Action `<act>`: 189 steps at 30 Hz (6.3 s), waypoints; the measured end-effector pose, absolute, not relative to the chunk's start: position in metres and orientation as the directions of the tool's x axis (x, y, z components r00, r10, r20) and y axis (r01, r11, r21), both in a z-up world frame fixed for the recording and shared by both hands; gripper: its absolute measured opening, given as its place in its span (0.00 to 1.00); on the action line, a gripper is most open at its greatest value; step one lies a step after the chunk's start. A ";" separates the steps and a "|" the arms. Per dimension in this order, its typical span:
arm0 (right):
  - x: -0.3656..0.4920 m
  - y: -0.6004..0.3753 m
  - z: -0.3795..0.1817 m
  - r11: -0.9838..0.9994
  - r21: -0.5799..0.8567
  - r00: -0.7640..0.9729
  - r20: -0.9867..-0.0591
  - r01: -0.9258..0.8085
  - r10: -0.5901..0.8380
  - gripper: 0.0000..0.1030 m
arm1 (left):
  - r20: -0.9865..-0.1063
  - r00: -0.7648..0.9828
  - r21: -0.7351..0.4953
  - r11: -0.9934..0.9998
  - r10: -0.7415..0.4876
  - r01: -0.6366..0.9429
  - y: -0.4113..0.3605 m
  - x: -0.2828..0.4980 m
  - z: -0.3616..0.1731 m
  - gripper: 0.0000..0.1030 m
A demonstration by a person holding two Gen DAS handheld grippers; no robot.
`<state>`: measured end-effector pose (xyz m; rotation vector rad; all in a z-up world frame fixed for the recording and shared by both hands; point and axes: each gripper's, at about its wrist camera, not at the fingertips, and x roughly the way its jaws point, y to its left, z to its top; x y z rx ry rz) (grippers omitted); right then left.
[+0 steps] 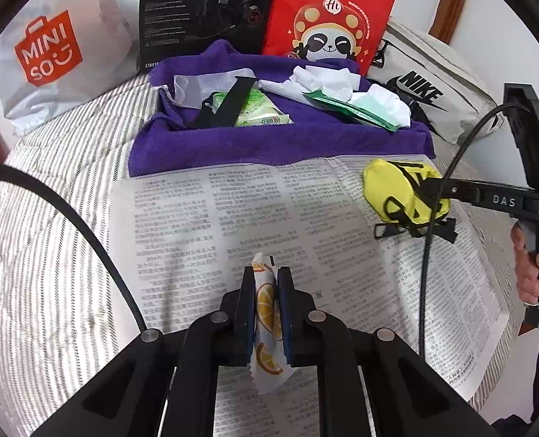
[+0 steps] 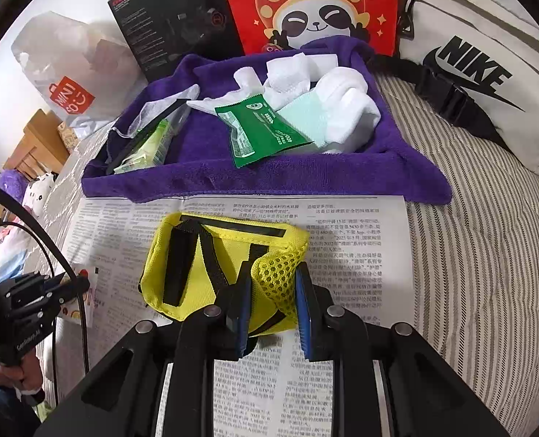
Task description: Organize soft objects
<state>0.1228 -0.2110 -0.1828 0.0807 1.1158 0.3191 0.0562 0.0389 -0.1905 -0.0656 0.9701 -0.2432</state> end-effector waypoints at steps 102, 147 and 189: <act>0.254 -0.184 -0.162 0.916 0.286 0.382 -0.843 -0.282 0.380 0.57 | -0.798 0.553 -0.198 0.971 -0.241 0.136 0.070 0.252 -0.146 0.08; 0.249 -0.170 -0.147 0.935 0.183 0.376 -0.879 -0.305 0.295 0.58 | -0.866 0.479 -0.090 0.986 -0.147 0.140 0.044 0.270 -0.151 0.67; 0.084 -0.189 -0.059 0.981 0.062 0.543 -0.826 -0.182 0.153 0.97 | -0.791 0.612 -0.042 0.999 -0.012 -0.034 0.042 0.061 -0.047 0.99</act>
